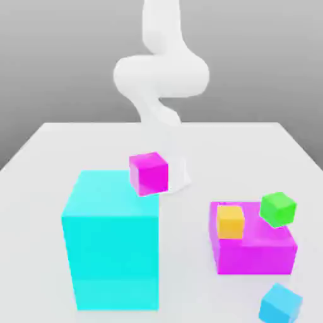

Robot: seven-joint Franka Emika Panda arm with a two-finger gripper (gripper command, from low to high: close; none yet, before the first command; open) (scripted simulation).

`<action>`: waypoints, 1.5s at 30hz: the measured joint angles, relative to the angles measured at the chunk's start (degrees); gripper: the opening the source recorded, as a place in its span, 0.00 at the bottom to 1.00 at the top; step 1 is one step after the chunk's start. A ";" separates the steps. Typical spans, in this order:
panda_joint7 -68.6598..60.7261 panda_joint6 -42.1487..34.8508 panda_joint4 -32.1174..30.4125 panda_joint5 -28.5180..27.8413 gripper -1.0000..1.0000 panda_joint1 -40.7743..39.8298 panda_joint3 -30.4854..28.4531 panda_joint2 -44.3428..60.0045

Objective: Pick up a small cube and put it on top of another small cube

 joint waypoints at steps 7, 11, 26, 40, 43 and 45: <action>-4.36 4.48 -0.02 -0.73 0.50 3.24 2.12 14.88; -6.68 6.97 -0.03 -1.27 0.50 4.96 3.44 23.19; -14.01 16.27 -0.04 -5.33 0.50 11.74 8.02 54.45; -13.34 24.84 1.79 -8.99 0.00 14.81 6.51 69.26; -14.49 21.00 0.75 -7.44 0.00 13.95 7.69 64.36; -15.31 17.85 -0.09 -6.39 0.00 13.21 8.15 60.34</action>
